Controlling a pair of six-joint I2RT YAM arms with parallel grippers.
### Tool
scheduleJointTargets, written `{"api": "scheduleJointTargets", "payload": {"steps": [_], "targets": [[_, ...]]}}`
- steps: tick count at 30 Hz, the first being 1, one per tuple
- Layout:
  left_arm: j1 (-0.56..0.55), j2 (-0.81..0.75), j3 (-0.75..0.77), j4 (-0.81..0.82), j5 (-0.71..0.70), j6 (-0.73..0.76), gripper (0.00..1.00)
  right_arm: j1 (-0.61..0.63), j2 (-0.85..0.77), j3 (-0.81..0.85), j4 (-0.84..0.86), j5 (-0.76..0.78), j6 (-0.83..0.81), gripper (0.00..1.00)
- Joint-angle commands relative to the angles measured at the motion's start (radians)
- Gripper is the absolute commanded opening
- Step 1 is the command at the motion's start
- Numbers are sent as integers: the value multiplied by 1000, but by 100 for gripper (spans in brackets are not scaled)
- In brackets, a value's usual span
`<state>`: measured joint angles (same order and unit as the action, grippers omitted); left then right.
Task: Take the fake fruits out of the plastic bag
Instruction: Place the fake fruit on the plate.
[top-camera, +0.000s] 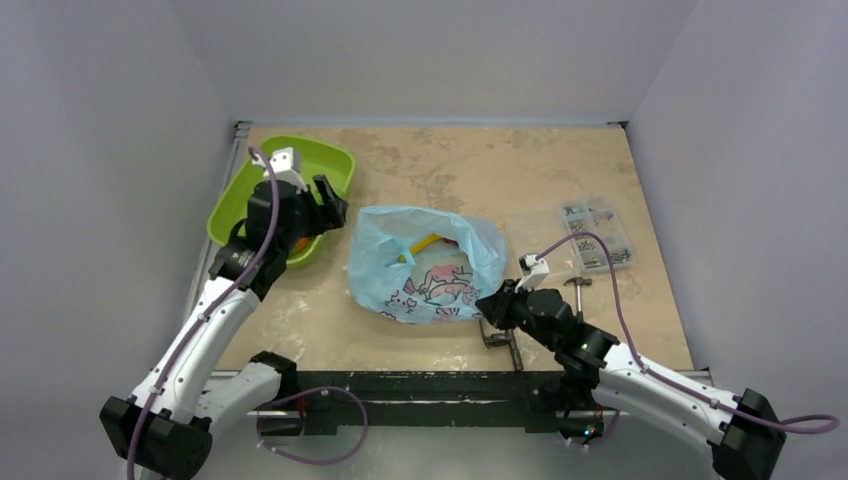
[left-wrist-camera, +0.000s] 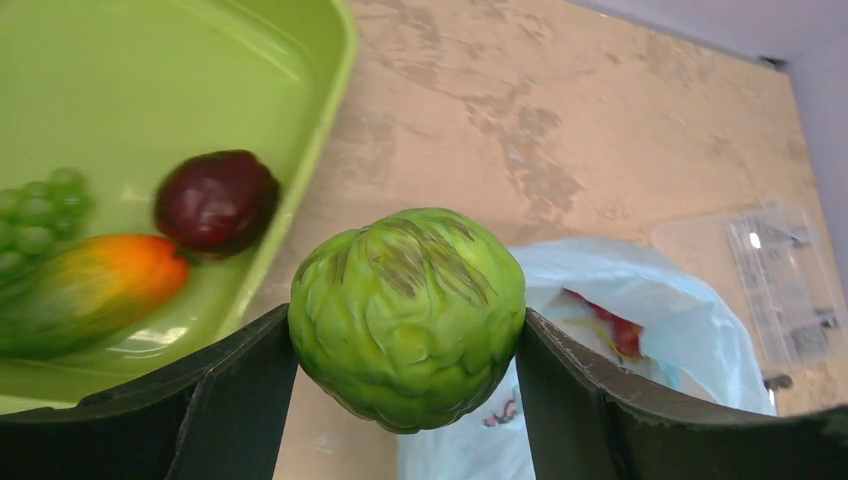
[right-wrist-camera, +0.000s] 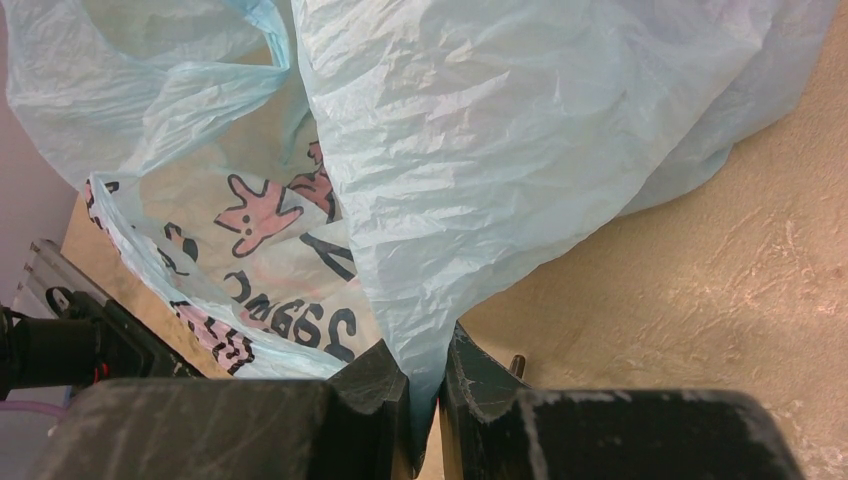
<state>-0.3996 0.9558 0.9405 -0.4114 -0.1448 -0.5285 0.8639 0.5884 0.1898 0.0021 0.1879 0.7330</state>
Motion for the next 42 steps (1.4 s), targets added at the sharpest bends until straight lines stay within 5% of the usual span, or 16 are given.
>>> {"api": "scheduleJointTargets", "payload": {"steps": [1,6,12,16,20,29,37,42], "targets": [[183,20,66,-66,59,63,4,6,-6,3,29,-5,-6,11],[390,177,141,-107,181,35,12,6,3,5,29,-4,-6,11],[619,462,256,-111,496,-90,7,6,33,13,32,-1,-6,11],[699,572,226,-54,642,-168,20,6,47,18,31,3,-3,11],[718,540,204,-36,592,-176,50,6,64,21,36,6,-3,11],[752,542,203,-46,539,-167,77,6,108,34,43,4,-6,11],[751,494,185,-48,484,-143,90,6,69,22,37,3,-4,11],[742,443,149,-7,498,-116,89,6,53,19,33,4,-4,11]]}}
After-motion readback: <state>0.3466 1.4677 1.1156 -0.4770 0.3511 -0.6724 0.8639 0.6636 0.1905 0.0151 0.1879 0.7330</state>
